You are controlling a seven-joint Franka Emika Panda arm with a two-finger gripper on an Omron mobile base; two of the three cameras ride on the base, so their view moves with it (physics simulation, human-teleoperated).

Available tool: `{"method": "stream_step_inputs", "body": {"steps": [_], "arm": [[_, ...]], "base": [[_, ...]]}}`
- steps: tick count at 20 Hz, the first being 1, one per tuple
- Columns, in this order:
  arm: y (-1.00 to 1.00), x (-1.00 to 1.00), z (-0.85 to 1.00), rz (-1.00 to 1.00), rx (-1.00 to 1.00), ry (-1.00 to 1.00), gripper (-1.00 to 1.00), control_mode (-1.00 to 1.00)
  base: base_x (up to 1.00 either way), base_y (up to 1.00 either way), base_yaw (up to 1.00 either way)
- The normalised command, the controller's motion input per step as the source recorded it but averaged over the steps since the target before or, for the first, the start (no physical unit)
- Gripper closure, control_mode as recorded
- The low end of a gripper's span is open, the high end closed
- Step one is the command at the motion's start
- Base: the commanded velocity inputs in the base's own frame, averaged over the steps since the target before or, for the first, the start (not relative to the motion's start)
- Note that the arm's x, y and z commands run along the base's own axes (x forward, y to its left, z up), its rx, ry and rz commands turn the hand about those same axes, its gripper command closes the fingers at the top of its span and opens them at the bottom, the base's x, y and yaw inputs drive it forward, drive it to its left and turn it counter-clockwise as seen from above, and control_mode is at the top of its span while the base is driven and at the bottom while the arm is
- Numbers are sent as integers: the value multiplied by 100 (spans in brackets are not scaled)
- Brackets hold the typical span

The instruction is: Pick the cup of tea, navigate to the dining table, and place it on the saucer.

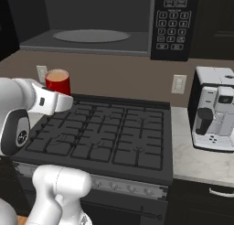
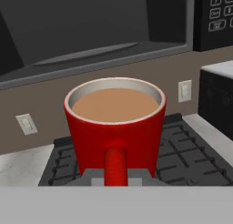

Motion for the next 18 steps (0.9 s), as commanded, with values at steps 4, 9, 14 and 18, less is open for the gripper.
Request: {"method": "stream_step_inputs", "body": {"steps": [4, 9, 14, 18], "arm": [[0, 0, 0, 0, 0, 0, 100, -100], [0, 0, 0, 0, 0, 0, 100, -100], [0, 0, 0, 0, 0, 0, 100, 100], [0, 0, 0, 0, 0, 0, 100, 100]], "base": [[0, 0, 0], [0, 0, 0], [-33, 0, 1], [-85, 0, 25]]}}
